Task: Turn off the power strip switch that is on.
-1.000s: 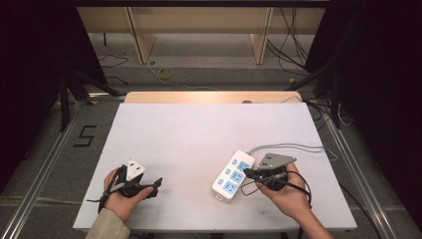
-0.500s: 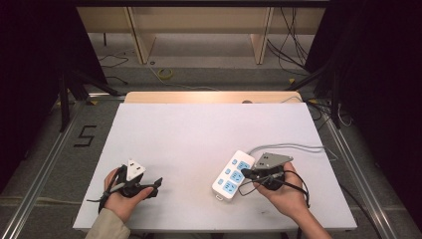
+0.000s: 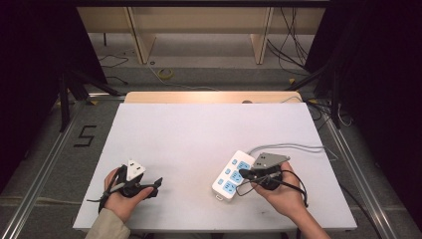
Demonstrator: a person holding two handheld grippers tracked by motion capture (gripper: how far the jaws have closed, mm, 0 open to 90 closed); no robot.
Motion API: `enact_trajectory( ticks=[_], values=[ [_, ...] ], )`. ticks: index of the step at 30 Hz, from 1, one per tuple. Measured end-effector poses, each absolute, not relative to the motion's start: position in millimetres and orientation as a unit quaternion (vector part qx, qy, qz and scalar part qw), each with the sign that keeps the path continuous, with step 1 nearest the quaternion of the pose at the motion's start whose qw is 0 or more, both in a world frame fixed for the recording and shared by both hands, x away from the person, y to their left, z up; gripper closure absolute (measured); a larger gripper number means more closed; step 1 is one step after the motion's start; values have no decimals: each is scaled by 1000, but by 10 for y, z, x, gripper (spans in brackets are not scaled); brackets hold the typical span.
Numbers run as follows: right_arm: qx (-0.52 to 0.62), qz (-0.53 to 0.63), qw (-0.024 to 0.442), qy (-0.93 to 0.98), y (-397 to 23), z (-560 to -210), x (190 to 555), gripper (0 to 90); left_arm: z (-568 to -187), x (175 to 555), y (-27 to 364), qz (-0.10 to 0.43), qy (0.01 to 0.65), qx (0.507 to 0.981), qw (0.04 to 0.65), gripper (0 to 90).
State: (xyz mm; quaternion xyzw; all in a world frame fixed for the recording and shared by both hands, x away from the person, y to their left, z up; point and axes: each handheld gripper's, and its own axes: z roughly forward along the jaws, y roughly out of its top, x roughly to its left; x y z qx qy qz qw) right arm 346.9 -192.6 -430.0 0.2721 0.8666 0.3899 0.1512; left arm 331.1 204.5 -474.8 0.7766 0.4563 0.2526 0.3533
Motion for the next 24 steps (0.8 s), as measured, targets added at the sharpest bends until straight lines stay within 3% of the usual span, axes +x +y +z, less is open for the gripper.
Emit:
enact_trajectory(
  ticks=[24],
  values=[
    [263,385,144,873,-1820,-4310,3479,900,-4745,3312,2044,254,455,777,353,156]
  ],
)
